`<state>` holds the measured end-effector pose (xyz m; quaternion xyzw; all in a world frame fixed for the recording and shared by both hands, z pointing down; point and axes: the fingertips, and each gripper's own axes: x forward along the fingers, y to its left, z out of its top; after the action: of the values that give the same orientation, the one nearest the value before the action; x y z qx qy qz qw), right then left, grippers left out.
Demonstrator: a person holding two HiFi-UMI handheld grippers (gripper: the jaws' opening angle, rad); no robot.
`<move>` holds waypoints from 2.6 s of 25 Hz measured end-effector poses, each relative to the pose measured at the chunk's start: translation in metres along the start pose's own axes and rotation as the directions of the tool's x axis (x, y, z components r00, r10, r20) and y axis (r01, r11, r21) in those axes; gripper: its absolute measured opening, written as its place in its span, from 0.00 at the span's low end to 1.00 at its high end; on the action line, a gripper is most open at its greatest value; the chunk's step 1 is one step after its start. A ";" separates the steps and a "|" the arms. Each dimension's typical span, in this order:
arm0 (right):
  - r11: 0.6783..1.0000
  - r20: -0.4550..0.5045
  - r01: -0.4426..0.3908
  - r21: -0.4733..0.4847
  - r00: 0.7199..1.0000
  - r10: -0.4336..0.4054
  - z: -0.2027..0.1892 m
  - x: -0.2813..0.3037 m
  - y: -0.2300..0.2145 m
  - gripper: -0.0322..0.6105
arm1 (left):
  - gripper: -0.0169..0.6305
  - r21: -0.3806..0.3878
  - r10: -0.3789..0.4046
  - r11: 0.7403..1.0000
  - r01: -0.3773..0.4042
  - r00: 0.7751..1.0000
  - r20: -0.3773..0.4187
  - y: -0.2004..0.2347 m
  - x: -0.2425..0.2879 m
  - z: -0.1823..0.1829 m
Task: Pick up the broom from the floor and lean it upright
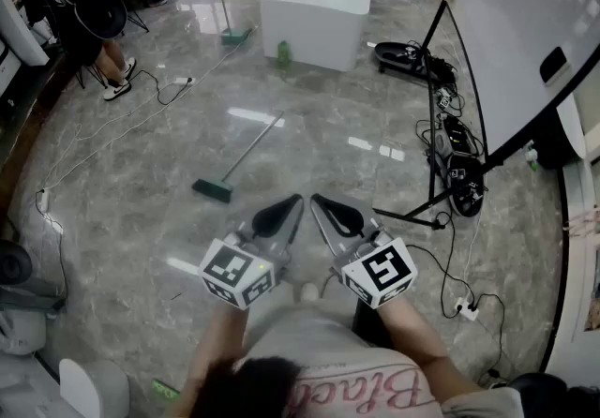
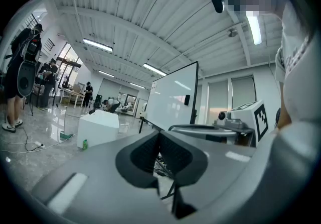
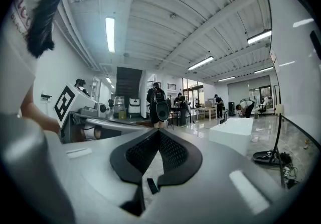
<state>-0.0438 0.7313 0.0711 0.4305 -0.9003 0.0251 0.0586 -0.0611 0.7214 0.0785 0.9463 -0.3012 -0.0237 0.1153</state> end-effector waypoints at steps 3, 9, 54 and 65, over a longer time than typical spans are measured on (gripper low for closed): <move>1.000 -0.003 -0.002 -0.004 1.000 0.002 -0.001 0.003 0.000 0.05 | 0.03 0.006 0.003 1.000 -0.003 1.000 0.001 0.002 0.000 0.001; 0.999 -0.018 -0.014 -0.032 1.000 0.013 -0.002 0.012 0.006 0.05 | 0.03 0.004 0.018 1.000 -0.018 1.000 0.005 0.013 -0.007 0.005; 0.996 -0.138 0.047 0.077 0.990 -0.036 -0.033 0.187 -0.070 0.05 | 0.03 -0.090 0.017 0.996 -0.024 0.997 -0.079 0.222 0.054 0.006; 0.992 -0.159 -0.016 0.123 0.987 0.036 -0.039 0.243 -0.180 0.05 | 0.03 -0.096 0.069 0.992 -0.081 0.991 -0.119 0.281 0.158 0.010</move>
<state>-0.0518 0.4346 0.1395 0.4181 -0.8950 0.1149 0.1045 -0.0916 0.4062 0.1380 0.9270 -0.3279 0.0200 0.1809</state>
